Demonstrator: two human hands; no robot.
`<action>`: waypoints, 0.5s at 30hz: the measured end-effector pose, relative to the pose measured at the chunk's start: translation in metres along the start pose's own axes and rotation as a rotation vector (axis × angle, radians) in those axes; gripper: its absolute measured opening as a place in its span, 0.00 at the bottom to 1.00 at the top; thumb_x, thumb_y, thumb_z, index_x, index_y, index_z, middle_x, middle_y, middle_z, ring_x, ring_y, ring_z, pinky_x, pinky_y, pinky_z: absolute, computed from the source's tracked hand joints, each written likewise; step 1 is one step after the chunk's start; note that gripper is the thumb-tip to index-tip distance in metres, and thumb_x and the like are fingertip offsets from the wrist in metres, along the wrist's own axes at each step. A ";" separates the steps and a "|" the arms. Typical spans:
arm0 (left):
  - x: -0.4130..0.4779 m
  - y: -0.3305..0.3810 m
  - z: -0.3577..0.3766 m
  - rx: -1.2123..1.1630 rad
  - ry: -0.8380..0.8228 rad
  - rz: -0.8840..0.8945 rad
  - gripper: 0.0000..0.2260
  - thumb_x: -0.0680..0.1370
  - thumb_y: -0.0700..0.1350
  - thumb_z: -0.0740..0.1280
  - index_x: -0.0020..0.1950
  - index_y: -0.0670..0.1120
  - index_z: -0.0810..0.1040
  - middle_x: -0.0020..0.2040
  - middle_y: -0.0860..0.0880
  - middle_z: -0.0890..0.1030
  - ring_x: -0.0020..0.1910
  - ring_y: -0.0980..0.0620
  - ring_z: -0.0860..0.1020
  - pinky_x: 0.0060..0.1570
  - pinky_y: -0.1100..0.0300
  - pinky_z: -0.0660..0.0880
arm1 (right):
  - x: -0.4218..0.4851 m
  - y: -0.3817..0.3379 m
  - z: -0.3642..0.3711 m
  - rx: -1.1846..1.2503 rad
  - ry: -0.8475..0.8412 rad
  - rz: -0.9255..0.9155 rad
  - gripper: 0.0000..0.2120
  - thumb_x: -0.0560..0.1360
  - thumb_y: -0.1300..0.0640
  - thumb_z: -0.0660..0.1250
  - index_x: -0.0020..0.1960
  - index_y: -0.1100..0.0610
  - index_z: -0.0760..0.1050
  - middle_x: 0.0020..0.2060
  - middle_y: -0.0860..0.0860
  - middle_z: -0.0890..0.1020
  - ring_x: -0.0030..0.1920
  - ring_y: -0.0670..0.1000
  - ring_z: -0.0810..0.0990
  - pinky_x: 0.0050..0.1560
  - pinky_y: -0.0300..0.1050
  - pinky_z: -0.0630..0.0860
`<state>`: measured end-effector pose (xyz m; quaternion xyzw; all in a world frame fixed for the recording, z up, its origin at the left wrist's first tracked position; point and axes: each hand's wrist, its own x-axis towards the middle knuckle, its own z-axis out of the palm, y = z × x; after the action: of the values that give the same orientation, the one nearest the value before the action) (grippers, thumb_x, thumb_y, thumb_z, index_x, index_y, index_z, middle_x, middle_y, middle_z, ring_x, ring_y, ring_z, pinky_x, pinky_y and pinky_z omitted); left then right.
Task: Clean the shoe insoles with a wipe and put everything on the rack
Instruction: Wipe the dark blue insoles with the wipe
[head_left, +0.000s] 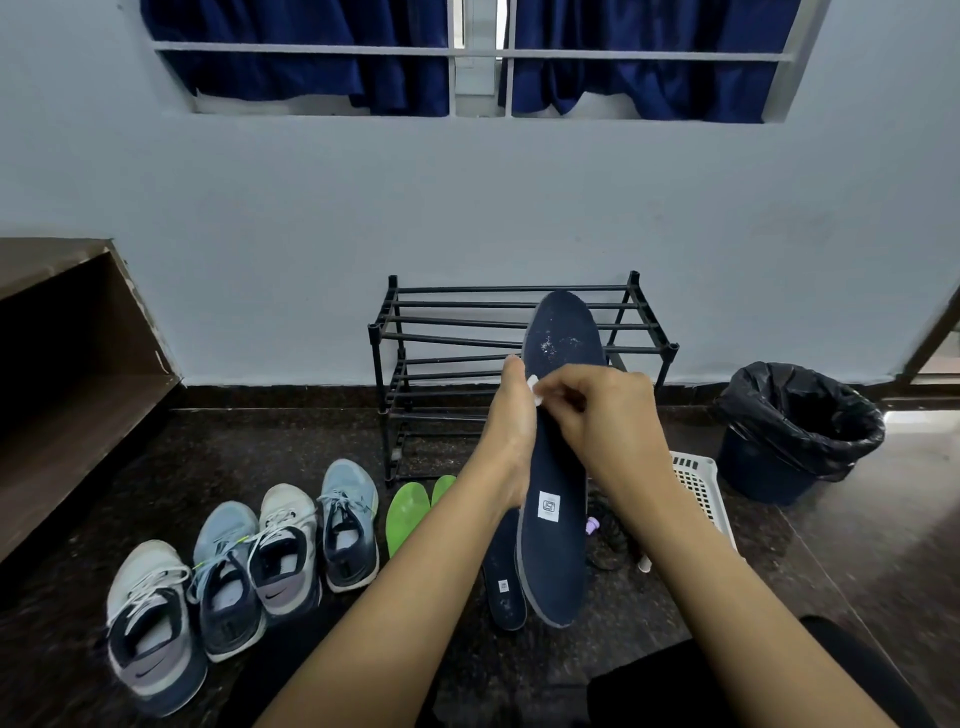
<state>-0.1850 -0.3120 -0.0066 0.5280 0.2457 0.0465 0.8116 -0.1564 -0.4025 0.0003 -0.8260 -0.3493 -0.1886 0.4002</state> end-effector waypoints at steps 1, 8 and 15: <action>0.003 0.000 -0.002 0.014 0.007 0.016 0.24 0.82 0.58 0.50 0.43 0.47 0.81 0.33 0.48 0.83 0.36 0.49 0.80 0.36 0.59 0.75 | -0.001 0.000 0.001 0.012 -0.041 0.023 0.06 0.70 0.63 0.70 0.41 0.53 0.83 0.35 0.46 0.84 0.39 0.49 0.81 0.47 0.40 0.75; 0.002 -0.006 -0.001 0.094 0.071 0.071 0.27 0.81 0.61 0.49 0.53 0.45 0.82 0.52 0.42 0.84 0.57 0.43 0.81 0.61 0.46 0.75 | 0.004 0.003 0.003 -0.044 0.022 -0.041 0.06 0.70 0.65 0.69 0.40 0.56 0.83 0.36 0.49 0.84 0.38 0.51 0.80 0.43 0.45 0.76; 0.006 -0.005 -0.007 0.070 0.041 0.053 0.24 0.81 0.60 0.50 0.54 0.47 0.80 0.50 0.47 0.83 0.50 0.47 0.80 0.48 0.54 0.76 | -0.002 0.002 0.007 0.004 0.013 0.003 0.07 0.71 0.64 0.69 0.41 0.55 0.83 0.37 0.49 0.85 0.40 0.51 0.82 0.45 0.46 0.77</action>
<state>-0.1837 -0.3061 -0.0150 0.5613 0.2499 0.0701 0.7859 -0.1562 -0.3988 -0.0057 -0.8245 -0.3458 -0.1923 0.4045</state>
